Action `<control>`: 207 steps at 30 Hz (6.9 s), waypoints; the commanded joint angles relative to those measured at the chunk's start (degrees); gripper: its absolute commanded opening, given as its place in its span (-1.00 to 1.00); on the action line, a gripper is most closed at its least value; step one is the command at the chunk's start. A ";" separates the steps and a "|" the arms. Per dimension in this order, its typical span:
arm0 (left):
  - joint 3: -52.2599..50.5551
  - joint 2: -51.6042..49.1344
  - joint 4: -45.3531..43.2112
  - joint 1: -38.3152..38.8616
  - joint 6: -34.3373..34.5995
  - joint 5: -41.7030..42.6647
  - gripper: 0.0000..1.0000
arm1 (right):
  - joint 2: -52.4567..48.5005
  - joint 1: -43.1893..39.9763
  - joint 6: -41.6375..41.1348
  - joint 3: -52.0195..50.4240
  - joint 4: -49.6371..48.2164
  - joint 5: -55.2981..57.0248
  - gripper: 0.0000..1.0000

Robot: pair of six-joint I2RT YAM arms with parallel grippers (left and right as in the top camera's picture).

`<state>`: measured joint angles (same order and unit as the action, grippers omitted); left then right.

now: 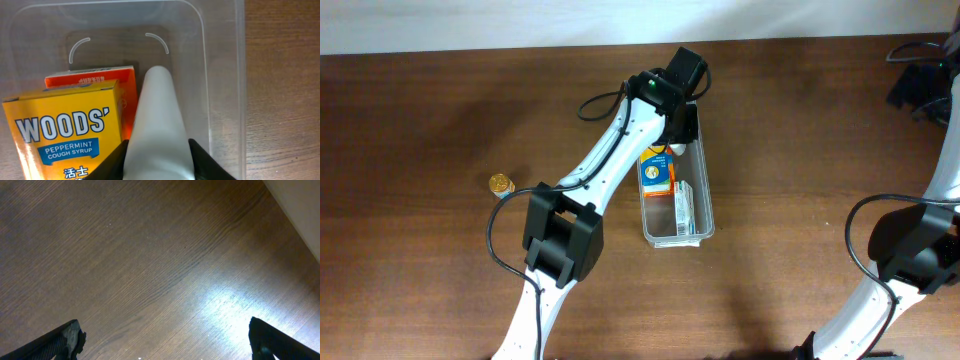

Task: Pack container
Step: 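Lower the white bottle upright into the container's far end, release, then raise the left gripper and move it to the small amber bottle, then lower the left gripper and close on the amber bottle, then lift the amber bottle and carry it over the container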

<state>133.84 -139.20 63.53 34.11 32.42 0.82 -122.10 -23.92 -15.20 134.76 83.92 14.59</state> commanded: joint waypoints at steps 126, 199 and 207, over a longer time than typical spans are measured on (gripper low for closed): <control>-42.69 15.98 -4.61 -40.00 -29.49 -4.50 0.97 | -0.15 -0.48 -0.22 0.42 0.00 1.09 0.97; -22.51 13.31 15.85 -41.07 -29.49 7.43 -0.21 | -0.15 -0.48 -0.22 0.42 0.00 1.07 0.97; -11.69 13.31 22.69 -35.78 -29.49 10.86 -0.21 | -0.15 -0.48 -0.22 0.42 0.00 1.09 0.97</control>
<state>117.32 -125.71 84.03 -4.49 3.16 8.43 -122.10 -23.92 -15.20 134.76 83.90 14.59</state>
